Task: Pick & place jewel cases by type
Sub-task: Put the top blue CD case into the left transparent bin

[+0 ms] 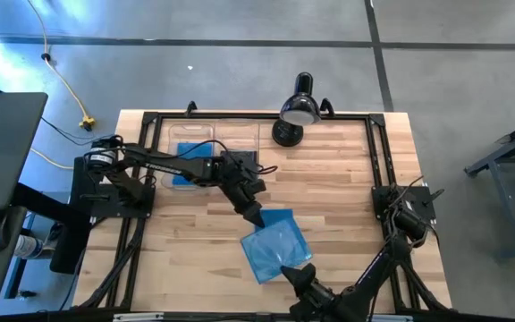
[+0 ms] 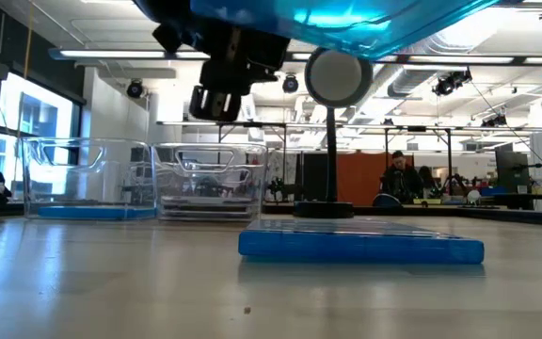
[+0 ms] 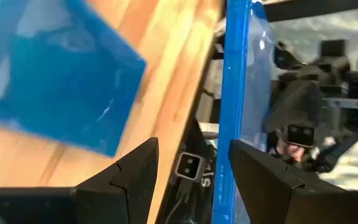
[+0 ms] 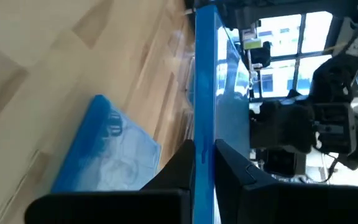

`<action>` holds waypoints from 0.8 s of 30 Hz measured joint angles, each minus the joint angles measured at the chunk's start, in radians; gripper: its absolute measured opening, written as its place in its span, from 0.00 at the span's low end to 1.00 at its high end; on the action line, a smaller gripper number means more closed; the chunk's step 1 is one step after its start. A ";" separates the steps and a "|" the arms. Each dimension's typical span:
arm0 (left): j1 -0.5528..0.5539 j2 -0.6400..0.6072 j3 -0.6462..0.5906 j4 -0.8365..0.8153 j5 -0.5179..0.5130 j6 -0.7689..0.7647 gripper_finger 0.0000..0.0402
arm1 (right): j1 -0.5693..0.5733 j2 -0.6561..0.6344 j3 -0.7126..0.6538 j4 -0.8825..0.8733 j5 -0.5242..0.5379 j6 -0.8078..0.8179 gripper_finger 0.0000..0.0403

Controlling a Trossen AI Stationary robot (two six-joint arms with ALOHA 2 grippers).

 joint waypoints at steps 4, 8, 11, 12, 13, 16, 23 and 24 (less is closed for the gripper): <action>-0.004 0.019 -0.002 0.011 0.035 0.001 0.49 | -0.012 0.000 -0.003 0.047 -0.015 -0.056 0.04; -0.005 0.020 0.000 0.078 0.039 0.035 0.49 | -0.015 0.000 -0.005 0.063 -0.025 -0.061 0.04; -0.006 0.019 0.000 0.119 0.066 0.034 0.49 | -0.009 0.000 -0.005 0.067 -0.014 -0.071 0.04; -0.006 0.019 0.000 0.119 0.072 0.034 0.49 | -0.008 0.000 -0.005 0.072 -0.009 -0.071 0.04; -0.006 0.019 0.000 0.115 0.074 0.035 0.49 | -0.006 0.000 -0.005 0.073 -0.006 -0.071 0.04; -0.007 0.019 0.000 0.114 0.080 0.050 0.49 | -0.004 0.000 -0.005 0.072 -0.005 -0.065 0.04; 0.005 0.019 0.001 0.116 0.088 0.079 0.49 | -0.003 0.000 -0.005 0.078 0.001 -0.061 0.04; 0.010 0.019 0.001 0.116 0.086 0.086 0.49 | -0.003 0.000 -0.005 0.078 0.001 -0.061 0.04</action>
